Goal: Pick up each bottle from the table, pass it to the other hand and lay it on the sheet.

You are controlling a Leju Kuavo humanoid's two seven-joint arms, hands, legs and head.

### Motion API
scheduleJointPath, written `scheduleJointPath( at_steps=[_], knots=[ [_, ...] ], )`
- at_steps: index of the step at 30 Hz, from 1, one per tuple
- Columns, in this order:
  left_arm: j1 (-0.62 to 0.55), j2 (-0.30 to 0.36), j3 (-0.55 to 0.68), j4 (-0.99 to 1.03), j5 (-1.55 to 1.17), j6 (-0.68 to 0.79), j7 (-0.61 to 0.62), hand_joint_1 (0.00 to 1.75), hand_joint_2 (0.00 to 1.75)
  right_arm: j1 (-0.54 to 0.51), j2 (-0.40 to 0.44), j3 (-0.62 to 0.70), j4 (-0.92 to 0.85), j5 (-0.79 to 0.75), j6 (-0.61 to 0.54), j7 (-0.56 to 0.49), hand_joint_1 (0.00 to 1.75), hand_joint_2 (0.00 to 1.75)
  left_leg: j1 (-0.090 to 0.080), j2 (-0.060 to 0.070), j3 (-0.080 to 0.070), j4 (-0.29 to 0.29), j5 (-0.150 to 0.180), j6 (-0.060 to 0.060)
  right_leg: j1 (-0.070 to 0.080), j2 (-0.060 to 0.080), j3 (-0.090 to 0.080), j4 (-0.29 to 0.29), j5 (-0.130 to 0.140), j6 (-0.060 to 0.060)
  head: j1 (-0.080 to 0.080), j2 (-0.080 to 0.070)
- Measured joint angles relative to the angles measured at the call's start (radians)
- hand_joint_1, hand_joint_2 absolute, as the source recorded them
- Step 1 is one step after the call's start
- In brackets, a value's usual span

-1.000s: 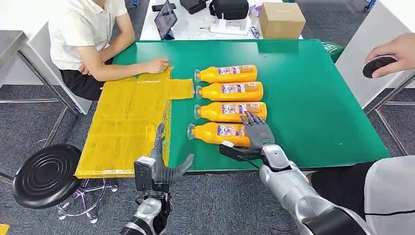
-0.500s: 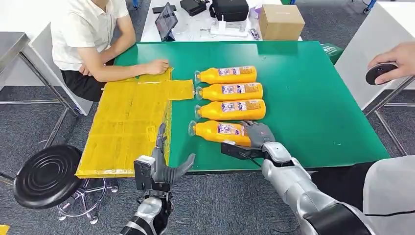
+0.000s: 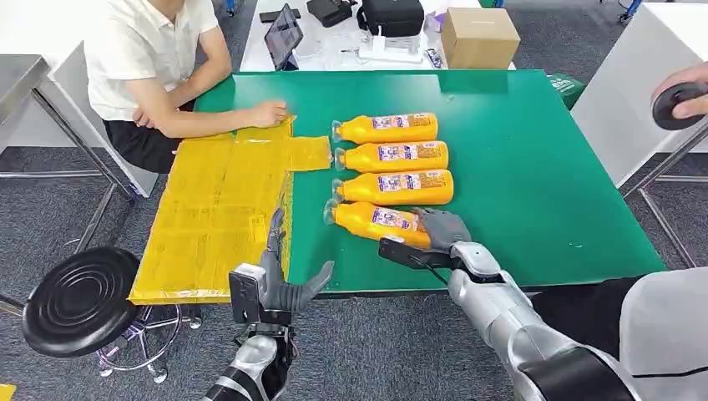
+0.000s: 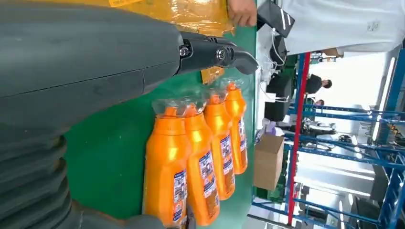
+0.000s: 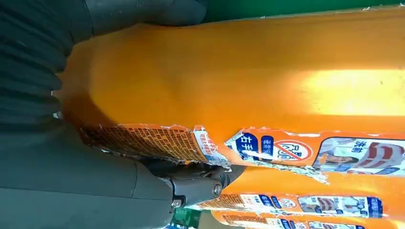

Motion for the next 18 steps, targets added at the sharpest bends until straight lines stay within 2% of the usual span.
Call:
scheduleJointPath(
  at_steps=[3,8,11,18],
  knots=[
    [0.003,0.000,0.000,-0.006,0.000,0.000,-0.006,0.00,1.75,0.008,-0.001,-0.014,-0.001,-0.044,-0.002,-0.048,1.71,1.75,0.000,0.000,0.001,0.000,0.000,0.000,0.000,0.000,0.001,0.000,0.000,0.000,0.000,0.000],
    [0.018,0.000,0.003,-0.049,0.098,-0.029,0.031,0.00,1.75,0.059,0.002,-0.106,-0.026,-0.241,-0.002,-0.228,1.75,1.75,0.000,0.002,0.003,0.000,-0.002,0.001,0.001,0.003,0.003,0.000,0.000,0.000,0.000,0.000],
    [0.033,0.002,0.017,-0.083,0.185,-0.044,0.067,0.00,1.75,0.098,0.010,-0.149,-0.065,-0.319,-0.009,-0.289,1.75,1.75,0.001,0.002,0.004,0.000,-0.002,0.000,0.002,0.004,0.003,0.000,0.000,0.000,0.000,0.000],
    [0.060,0.009,0.036,-0.139,0.229,-0.032,0.074,0.00,1.75,0.173,0.026,-0.213,-0.172,-0.440,-0.030,-0.344,1.75,1.75,0.002,0.003,0.002,0.000,-0.002,0.000,0.002,0.003,0.002,0.000,0.000,0.000,0.000,0.000]
  ],
)
